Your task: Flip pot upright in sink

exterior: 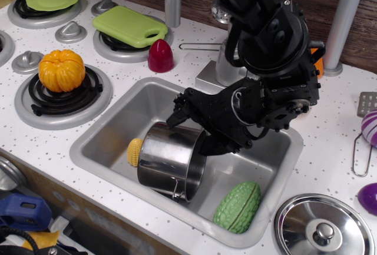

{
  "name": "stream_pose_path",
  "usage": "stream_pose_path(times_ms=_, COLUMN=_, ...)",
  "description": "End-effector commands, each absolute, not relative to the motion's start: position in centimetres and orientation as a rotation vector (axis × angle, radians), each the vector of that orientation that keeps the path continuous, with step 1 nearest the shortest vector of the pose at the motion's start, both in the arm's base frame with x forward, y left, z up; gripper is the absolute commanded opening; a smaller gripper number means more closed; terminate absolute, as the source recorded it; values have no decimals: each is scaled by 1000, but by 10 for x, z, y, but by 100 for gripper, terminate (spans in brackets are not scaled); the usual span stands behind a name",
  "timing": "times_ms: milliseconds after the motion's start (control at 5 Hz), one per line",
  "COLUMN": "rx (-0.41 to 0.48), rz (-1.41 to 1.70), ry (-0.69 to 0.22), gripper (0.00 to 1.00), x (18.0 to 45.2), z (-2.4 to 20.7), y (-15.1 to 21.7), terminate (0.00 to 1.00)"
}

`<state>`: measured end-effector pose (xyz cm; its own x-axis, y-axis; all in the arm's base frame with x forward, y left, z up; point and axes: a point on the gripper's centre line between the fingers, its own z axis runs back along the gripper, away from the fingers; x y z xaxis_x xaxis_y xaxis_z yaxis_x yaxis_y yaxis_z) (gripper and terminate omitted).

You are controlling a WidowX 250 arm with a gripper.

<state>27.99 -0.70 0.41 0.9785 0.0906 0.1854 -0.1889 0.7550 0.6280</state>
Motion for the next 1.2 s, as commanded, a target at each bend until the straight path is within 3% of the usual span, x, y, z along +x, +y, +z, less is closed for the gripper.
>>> stream_pose_path(times_ms=0, rx=733, rz=163, ry=-169, gripper=100, x=283, z=11, y=-4, terminate=0)
stream_pose_path(times_ms=200, rx=721, rz=160, ry=-169, gripper=100, x=281, z=8, y=2, terminate=0)
stream_pose_path(times_ms=400, rx=680, rz=186, ry=-173, gripper=0, x=280, z=6, y=4, terminate=0)
stream_pose_path(times_ms=1000, rx=588, rz=271, ry=-267, gripper=0, x=283, z=7, y=4, terminate=0)
